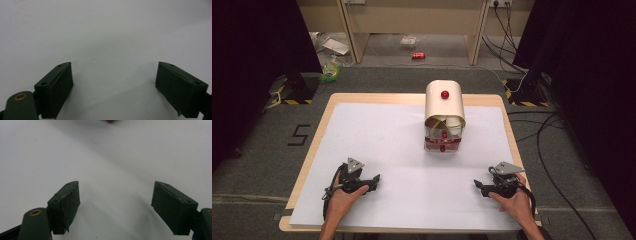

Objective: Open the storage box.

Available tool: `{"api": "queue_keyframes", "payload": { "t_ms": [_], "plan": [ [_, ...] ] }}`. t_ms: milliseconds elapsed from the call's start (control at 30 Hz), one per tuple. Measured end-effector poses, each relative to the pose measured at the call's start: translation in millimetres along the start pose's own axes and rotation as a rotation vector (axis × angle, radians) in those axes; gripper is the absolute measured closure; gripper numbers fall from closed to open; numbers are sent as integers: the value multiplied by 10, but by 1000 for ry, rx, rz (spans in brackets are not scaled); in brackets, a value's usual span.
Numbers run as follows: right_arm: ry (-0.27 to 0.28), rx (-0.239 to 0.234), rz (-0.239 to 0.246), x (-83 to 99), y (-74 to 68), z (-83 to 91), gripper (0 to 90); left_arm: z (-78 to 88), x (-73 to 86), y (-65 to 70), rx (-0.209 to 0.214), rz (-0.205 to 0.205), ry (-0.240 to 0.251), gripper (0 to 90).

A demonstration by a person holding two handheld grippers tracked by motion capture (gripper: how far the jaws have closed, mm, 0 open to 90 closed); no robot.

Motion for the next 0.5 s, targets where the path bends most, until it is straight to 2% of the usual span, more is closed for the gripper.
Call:
{"api": "queue_keyframes", "payload": {
  "t_ms": [500],
  "plan": [
    [73, -12, 10, -117, -53, 19, 262, -1, 0, 0, 0, 0, -1, 137]
  ]
}}
Point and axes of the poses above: each handheld gripper's, and its own axes: z roughly backward along the jaws, x roughly out of its underside, y roughly to its right, the point moved 2 cm from there along -z, roughly forward along the jaws, and after that the axes turned 2 degrees about -y, right-handed, at the moved point
